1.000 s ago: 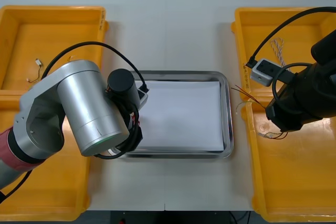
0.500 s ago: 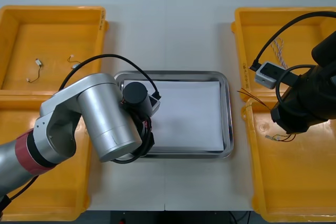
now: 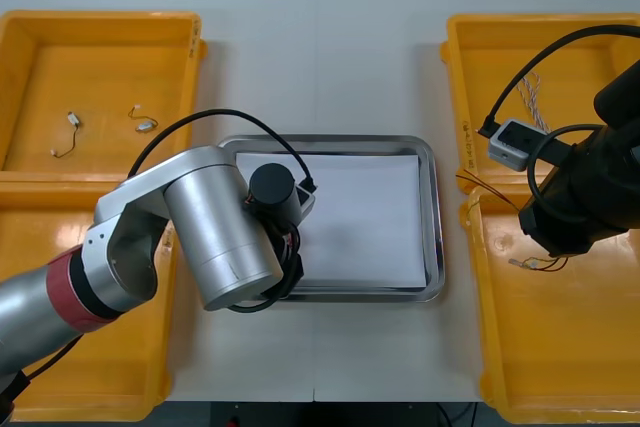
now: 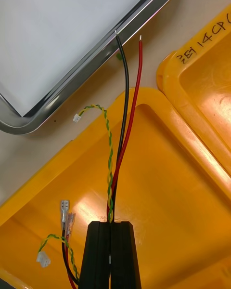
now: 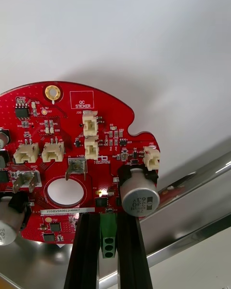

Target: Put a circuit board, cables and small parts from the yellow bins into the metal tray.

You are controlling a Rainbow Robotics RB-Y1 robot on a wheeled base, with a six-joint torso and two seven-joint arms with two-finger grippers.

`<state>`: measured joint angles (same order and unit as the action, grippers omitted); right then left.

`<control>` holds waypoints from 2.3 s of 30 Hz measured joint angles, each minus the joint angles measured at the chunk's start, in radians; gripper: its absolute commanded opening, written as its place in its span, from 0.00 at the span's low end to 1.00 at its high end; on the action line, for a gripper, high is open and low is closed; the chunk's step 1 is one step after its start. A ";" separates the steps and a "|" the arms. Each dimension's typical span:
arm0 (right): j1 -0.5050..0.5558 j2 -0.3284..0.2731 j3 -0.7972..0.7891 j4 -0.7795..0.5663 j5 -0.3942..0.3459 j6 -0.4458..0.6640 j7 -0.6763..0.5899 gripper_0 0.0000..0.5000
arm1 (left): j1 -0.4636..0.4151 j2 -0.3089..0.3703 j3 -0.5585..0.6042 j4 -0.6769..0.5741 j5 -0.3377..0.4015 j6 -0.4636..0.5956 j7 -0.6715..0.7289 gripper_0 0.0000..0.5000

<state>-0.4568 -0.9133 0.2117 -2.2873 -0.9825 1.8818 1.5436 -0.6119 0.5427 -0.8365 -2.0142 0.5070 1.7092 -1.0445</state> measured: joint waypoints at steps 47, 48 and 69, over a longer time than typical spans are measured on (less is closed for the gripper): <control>-0.001 0.023 0.000 -0.001 0.008 0.008 -0.006 0.00 | 0.000 0.000 -0.013 0.036 0.002 -0.016 0.018 0.15; -0.001 0.023 0.000 -0.001 0.008 0.008 -0.006 0.00 | 0.000 0.000 -0.013 0.036 0.002 -0.016 0.018 0.35; -0.001 0.023 0.000 -0.001 0.007 0.008 -0.006 0.00 | 0.000 0.000 -0.013 0.036 -0.019 -0.028 0.018 1.00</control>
<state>-0.4574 -0.8903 0.2117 -2.2880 -0.9755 1.8901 1.5376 -0.6120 0.5427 -0.8493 -1.9780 0.4880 1.6816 -1.0262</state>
